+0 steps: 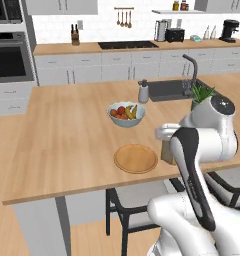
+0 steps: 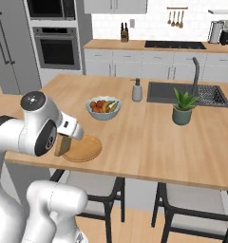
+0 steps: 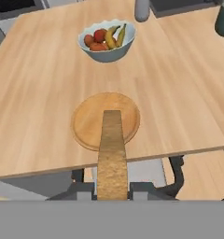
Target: Start the toaster. Once the lever pops up, take the bread to the plate on the dining counter.
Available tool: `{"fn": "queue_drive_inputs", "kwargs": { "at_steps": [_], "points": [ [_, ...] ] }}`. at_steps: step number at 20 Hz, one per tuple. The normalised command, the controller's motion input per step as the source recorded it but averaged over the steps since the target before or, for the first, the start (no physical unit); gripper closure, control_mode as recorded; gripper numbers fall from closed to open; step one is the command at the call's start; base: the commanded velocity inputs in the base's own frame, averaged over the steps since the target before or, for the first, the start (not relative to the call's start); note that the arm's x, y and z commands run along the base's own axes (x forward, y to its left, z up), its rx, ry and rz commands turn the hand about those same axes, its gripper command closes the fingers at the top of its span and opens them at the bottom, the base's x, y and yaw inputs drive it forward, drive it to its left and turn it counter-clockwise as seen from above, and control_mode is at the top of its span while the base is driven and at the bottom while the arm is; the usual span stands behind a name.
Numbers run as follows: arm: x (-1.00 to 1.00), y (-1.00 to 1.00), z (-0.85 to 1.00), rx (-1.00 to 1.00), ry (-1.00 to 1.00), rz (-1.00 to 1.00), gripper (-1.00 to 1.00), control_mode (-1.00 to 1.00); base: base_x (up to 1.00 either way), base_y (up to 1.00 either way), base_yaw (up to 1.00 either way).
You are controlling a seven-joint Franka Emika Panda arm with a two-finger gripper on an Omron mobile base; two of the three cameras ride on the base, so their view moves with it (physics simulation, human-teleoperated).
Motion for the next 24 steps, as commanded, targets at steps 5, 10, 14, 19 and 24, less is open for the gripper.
{"fn": "queue_drive_inputs", "kwargs": {
  "at_steps": [5,10,14,19,24],
  "points": [
    [0.87,0.0,-0.01,0.41,0.44,0.06,1.0,-1.0,0.0,0.0,0.0],
    [0.67,0.09,-0.3,0.11,0.25,0.01,1.0,-1.0,0.0,0.0,0.0],
    [0.69,0.31,-0.66,0.0,0.19,0.05,1.0,-1.0,0.0,0.0,0.0],
    [0.61,0.28,-0.53,0.0,0.13,0.02,1.0,-1.0,0.0,0.0,0.0],
    [0.45,0.12,-0.47,0.0,-0.09,0.0,1.0,-1.0,0.0,0.0,0.0]
  ]
}}
